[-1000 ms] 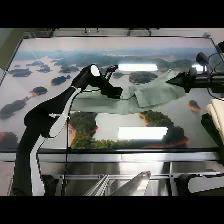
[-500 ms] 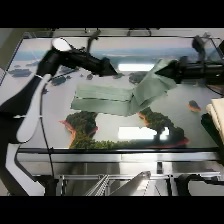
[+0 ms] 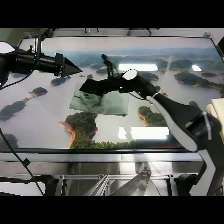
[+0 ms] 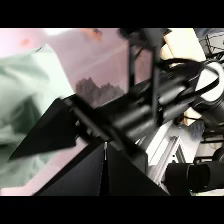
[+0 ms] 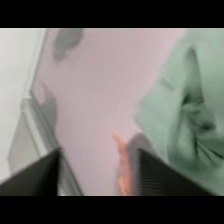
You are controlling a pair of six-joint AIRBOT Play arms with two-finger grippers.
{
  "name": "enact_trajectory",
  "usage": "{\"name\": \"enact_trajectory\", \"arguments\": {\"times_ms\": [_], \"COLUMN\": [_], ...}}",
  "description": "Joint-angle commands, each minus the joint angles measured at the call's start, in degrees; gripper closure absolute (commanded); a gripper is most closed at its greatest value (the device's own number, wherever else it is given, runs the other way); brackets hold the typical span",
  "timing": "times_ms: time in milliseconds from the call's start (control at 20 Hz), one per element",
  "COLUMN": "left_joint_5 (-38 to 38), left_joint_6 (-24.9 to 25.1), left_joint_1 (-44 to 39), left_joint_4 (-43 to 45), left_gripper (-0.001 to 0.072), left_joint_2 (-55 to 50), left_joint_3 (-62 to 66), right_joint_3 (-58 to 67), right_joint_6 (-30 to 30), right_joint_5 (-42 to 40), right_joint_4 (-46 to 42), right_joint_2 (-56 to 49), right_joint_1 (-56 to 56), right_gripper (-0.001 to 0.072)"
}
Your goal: Fold the shirts.
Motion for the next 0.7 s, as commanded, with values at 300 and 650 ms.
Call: {"name": "enact_trajectory", "arguments": {"times_ms": [300,650], "left_joint_5": [-0.83,-3.06], "left_joint_6": [6.84,7.87], "left_joint_1": [2.75,2.73], "left_joint_4": [-0.35,-3.19], "left_gripper": [0.0695,0.0695], "left_joint_2": [1.40,1.40], "left_joint_3": [-12.50,-12.55], "right_joint_3": [6.86,-1.64], "right_joint_6": [3.41,22.93], "right_joint_5": [27.87,32.48], "right_joint_4": [8.26,-30.45], "right_joint_2": [-0.52,9.64], "right_joint_1": [-12.35,-22.71], "right_gripper": [0.0692,0.0688]}}
